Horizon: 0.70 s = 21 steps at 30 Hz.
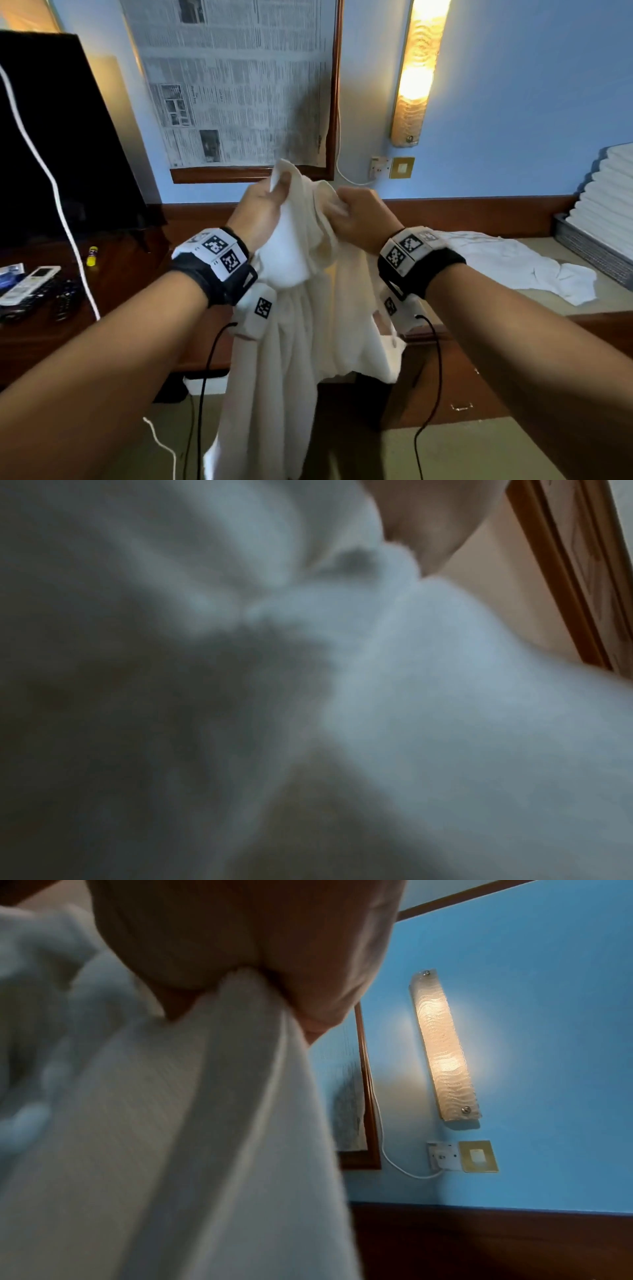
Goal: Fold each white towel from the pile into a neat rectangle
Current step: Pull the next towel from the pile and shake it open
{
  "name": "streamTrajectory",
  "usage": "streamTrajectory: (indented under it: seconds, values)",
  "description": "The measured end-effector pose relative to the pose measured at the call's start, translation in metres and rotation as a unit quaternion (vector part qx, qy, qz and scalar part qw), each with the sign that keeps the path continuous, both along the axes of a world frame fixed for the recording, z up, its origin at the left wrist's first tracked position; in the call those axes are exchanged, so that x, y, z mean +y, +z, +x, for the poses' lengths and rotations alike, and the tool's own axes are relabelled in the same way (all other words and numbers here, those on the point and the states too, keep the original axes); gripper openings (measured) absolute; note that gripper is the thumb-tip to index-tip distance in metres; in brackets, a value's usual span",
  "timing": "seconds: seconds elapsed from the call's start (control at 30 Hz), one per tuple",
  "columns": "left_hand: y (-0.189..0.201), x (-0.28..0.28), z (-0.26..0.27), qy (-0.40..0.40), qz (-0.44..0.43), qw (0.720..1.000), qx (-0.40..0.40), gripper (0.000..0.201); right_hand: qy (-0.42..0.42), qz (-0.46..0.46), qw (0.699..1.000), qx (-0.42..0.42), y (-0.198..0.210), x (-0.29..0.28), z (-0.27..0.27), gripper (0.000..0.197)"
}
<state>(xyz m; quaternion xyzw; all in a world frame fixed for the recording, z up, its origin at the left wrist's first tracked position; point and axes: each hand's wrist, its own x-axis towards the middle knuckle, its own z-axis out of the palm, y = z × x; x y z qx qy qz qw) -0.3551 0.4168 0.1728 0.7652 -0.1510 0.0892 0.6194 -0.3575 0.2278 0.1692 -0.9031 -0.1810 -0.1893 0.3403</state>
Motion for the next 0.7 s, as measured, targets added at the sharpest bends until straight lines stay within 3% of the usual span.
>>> streamTrajectory:
  seconds: [0.1,0.2,0.27,0.37,0.5,0.6,0.67,0.7]
  values:
    - [0.016,0.007,-0.004,0.044,0.068,0.996,-0.028,0.043,0.007,-0.066,0.996,0.052,-0.026,-0.011,-0.011,0.023]
    - [0.025,0.008,0.000,0.072,0.064,0.994,-0.043,0.045,-0.032,-0.098,0.988,0.115,-0.056,-0.030,-0.014,0.011]
    - [0.027,0.012,0.003,0.081,0.072,0.992,-0.065,0.044,-0.069,-0.079,0.984,0.147,-0.075,-0.047,-0.013,0.011]
    - [0.023,0.021,0.014,0.072,0.051,0.992,-0.091,0.027,-0.123,-0.044,0.973,0.190,-0.100,-0.079,-0.012,0.019]
    - [0.023,0.026,0.016,0.085,0.027,0.992,-0.093,0.017,-0.194,0.098,0.953,0.209,-0.109,-0.113,-0.017,0.012]
    - [0.030,0.024,0.007,0.040,0.069,0.994,-0.076,0.019,-0.233,0.084,0.955,0.161,-0.091,-0.117,-0.010,0.015]
    - [0.036,0.027,0.000,-0.062,0.186,0.980,-0.027,0.018,-0.243,0.082,0.960,0.108,-0.064,-0.111,-0.004,0.024]
    - [0.040,0.029,-0.004,-0.136,0.245,0.960,-0.001,0.016,-0.236,0.094,0.963,0.085,-0.049,-0.106,-0.001,0.028]
